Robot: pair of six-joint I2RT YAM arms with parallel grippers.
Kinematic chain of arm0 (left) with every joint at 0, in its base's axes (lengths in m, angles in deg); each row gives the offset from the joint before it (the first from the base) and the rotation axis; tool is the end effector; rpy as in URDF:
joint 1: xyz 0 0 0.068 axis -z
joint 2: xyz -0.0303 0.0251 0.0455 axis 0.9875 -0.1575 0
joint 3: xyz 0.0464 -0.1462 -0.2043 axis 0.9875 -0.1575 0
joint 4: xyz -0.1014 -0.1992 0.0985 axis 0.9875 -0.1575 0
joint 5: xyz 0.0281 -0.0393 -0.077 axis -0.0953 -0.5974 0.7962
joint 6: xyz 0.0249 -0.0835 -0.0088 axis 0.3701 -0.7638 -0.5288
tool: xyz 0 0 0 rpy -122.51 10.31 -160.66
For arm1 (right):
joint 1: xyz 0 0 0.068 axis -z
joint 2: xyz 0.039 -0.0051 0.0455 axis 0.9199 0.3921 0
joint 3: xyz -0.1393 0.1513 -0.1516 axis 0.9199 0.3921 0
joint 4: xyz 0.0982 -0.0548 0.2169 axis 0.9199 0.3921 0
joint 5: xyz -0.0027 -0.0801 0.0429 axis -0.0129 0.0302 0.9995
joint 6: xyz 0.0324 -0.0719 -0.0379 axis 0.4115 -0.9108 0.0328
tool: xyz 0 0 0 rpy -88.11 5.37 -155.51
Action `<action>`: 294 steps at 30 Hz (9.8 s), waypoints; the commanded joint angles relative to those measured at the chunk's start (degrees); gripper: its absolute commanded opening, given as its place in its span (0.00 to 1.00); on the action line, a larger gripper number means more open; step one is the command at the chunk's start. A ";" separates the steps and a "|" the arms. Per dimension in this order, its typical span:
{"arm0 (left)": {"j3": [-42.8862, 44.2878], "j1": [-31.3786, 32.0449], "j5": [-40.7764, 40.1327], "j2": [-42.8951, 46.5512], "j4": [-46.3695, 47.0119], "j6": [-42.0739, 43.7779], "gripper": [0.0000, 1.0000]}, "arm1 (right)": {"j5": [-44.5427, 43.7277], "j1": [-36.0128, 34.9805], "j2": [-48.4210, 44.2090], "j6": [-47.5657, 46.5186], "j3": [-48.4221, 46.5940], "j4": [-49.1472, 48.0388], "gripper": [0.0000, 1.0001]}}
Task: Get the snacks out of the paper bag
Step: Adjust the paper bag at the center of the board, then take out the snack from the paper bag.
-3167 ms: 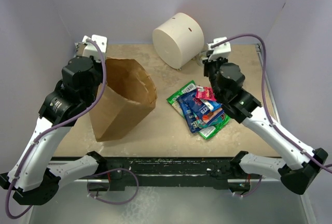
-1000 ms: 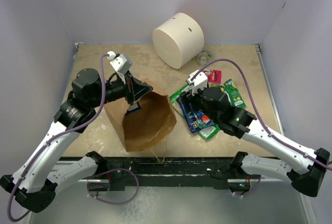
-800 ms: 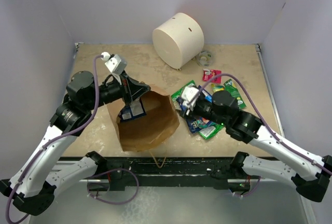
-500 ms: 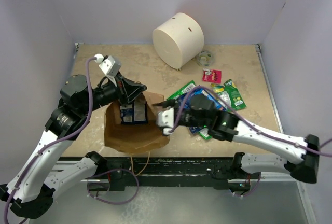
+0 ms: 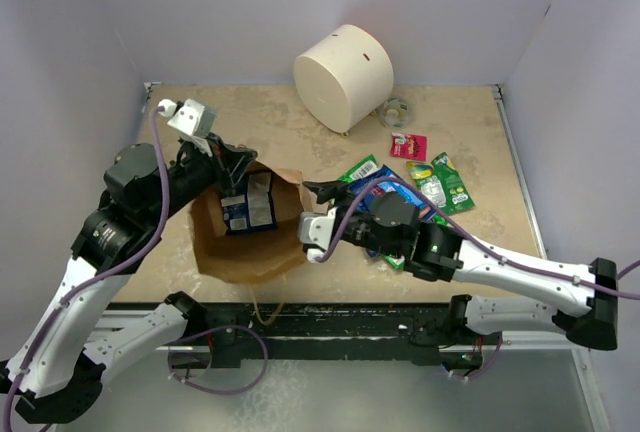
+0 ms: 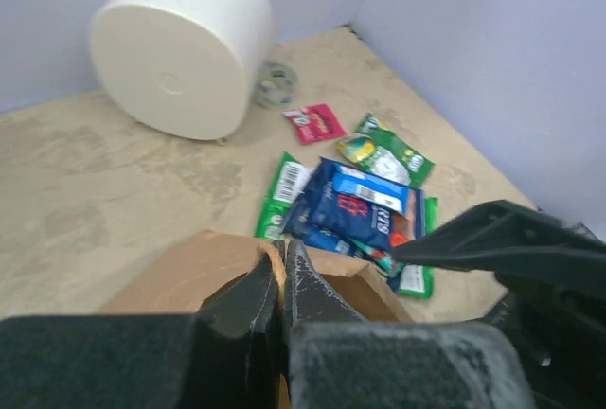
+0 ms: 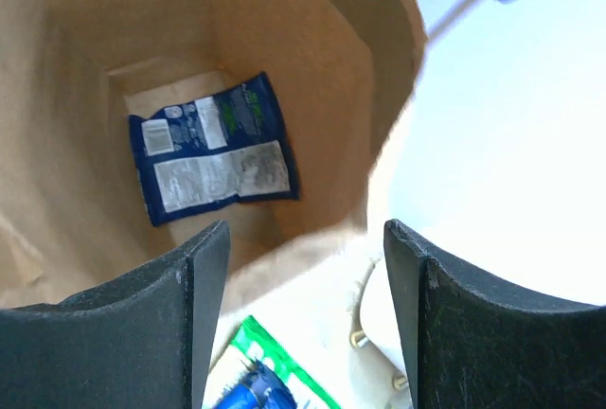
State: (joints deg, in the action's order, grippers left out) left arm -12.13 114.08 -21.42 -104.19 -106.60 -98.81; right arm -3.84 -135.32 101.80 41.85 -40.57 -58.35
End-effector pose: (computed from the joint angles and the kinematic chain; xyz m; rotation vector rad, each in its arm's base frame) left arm 0.1519 -0.1117 0.4285 0.3471 1.6928 -0.7648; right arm 0.1121 0.2735 0.3580 -1.2966 0.9322 0.3130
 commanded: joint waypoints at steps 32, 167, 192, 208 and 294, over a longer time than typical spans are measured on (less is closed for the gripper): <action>12.10 0.13 -12.30 -1.95 -5.54 9.07 0.00 | 0.29 -4.05 27.20 -7.59 -21.04 4.85 0.58; -12.19 3.94 15.37 7.48 -4.23 17.16 0.00 | 12.55 22.43 17.99 60.75 7.39 -12.80 0.60; -13.34 4.03 -2.99 17.28 -12.10 -0.33 0.00 | 33.79 9.53 0.53 4.33 5.83 -7.34 0.57; -11.64 3.98 -9.88 20.75 -10.94 -1.12 0.00 | 27.41 -2.42 23.99 -13.61 -1.58 -18.31 0.41; -11.01 4.01 6.30 2.39 12.30 -1.71 0.00 | -10.36 5.55 67.16 38.73 -26.82 -20.31 0.60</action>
State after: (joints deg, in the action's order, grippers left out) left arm -22.60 118.00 -13.49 -104.54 -94.38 -99.96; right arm -10.79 -129.92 167.94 81.17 -65.23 -84.69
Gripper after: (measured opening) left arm 0.008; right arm 0.685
